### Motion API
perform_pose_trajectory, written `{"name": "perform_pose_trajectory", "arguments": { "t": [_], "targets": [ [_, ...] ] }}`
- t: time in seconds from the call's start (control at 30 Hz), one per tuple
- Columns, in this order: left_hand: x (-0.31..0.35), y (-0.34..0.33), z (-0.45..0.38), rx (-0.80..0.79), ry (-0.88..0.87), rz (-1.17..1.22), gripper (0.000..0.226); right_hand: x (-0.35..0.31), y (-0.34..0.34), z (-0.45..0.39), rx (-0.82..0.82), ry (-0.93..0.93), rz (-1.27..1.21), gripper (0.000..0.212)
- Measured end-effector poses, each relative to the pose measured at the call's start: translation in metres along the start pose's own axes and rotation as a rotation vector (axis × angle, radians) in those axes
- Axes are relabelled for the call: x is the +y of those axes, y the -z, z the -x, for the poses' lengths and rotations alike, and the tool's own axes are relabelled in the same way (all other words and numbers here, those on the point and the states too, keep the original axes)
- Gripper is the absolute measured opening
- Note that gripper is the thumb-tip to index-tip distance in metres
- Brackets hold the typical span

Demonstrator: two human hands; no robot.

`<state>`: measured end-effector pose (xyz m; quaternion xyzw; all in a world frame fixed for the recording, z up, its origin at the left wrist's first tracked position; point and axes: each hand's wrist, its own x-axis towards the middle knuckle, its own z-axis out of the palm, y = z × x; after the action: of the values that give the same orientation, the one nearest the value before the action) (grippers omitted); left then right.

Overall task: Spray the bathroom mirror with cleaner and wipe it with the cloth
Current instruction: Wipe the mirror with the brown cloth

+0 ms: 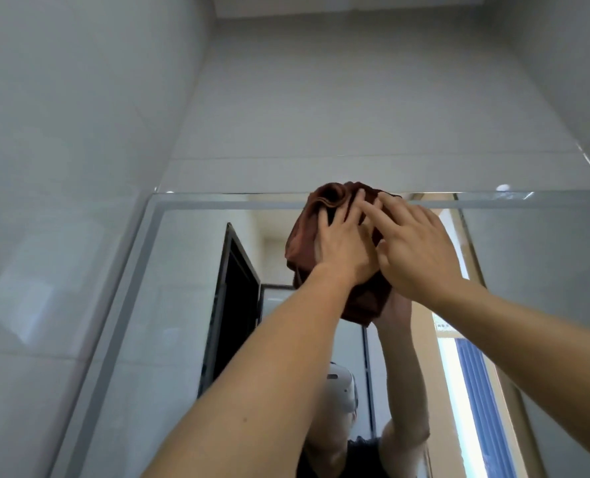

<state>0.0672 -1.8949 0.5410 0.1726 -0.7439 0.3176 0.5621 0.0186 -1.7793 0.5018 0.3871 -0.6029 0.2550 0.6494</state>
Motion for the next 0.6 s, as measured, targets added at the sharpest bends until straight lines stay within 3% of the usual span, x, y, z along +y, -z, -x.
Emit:
{"name": "perform_pose_trajectory", "arguments": {
  "t": [0.13, 0.37, 0.53, 0.6],
  "targets": [
    [-0.052, 0.005, 0.010, 0.058, -0.066, 0.068, 0.069, 0.026, -0.003, -0.007, 0.001, -0.055, 0.055, 0.060],
    [-0.181, 0.009, 0.062, 0.179, 0.515, 0.017, 0.064, 0.064, 0.000, -0.019, 0.003, -0.026, 0.076, 0.061],
    [-0.147, 0.005, 0.054, 0.167, 0.920, 0.077, 0.068, 0.098, 0.005, -0.012, 0.001, 0.029, 0.073, 0.061],
    [-0.113, 0.004, 0.037, 0.170, 0.984, 0.093, 0.069, 0.119, 0.008, -0.008, 0.000, 0.023, 0.081, 0.060]
  ]
}}
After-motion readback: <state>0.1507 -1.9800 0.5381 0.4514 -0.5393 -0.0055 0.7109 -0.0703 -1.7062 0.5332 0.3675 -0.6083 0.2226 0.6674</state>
